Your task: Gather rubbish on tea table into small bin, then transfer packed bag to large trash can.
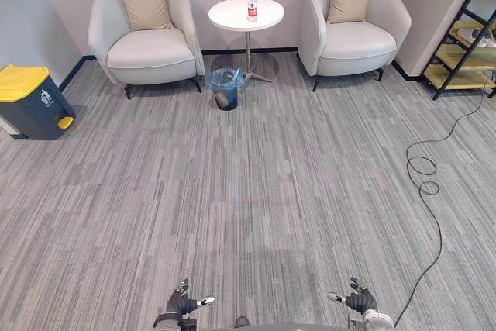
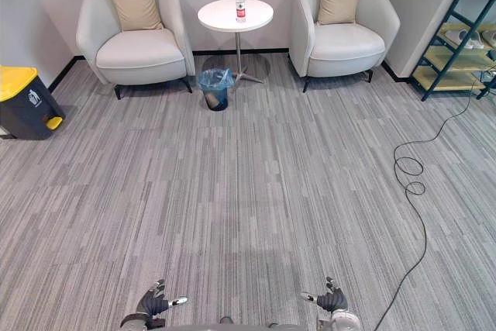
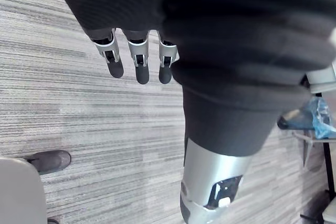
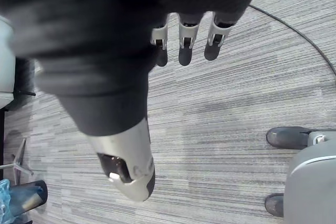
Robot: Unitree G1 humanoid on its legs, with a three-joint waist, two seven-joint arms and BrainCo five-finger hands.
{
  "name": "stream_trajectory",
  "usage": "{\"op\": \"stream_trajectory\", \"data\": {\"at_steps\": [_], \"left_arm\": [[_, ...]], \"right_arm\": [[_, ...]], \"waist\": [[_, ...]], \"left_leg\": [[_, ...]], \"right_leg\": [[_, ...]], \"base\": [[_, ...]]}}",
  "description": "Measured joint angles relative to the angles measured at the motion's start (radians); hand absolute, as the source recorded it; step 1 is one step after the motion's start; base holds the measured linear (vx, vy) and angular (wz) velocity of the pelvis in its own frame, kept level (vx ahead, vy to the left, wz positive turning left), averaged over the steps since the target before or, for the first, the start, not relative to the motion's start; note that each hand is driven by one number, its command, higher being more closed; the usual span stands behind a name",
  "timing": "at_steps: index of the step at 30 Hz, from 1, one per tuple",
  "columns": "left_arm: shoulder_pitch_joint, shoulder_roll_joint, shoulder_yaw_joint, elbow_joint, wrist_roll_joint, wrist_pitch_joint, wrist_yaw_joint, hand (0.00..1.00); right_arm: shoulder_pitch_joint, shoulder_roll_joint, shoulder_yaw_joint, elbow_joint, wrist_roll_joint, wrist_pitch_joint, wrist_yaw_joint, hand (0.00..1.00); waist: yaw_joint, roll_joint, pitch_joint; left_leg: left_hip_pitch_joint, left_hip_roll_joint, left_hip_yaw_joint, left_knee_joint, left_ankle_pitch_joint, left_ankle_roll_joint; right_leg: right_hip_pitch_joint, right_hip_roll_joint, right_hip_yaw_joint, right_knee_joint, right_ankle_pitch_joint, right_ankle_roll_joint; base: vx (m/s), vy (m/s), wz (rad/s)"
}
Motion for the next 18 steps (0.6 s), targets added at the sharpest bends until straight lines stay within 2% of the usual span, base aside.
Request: {"op": "stream_trajectory", "data": {"at_steps": [8,18], "left_arm": [[0.001,0.010,0.029,-0.002,0.001,0.000,-0.002,0.00],[0.001,0.010,0.023,-0.015,0.002,-0.001,-0.020,0.00]], "right_arm": [[0.000,-0.054,-0.002,-0.013,-0.017,0.000,0.007,0.00],[0.000,-0.058,0.000,-0.043,-0.016,-0.001,0.026,0.00]], "waist": [[0.001,-0.001,0.001],[0.000,-0.002,0.002]], "left_leg": [[0.000,0.000,-0.001,-0.003,0.000,0.000],[0.006,0.000,0.002,-0.003,0.000,0.000]], "right_leg": [[-0.001,0.000,0.000,0.001,-0.001,0.001],[-0.001,0.000,0.002,0.000,-0.002,0.001]], "base": [[0.00,0.000,0.00],[0.00,0.000,0.00]]}}
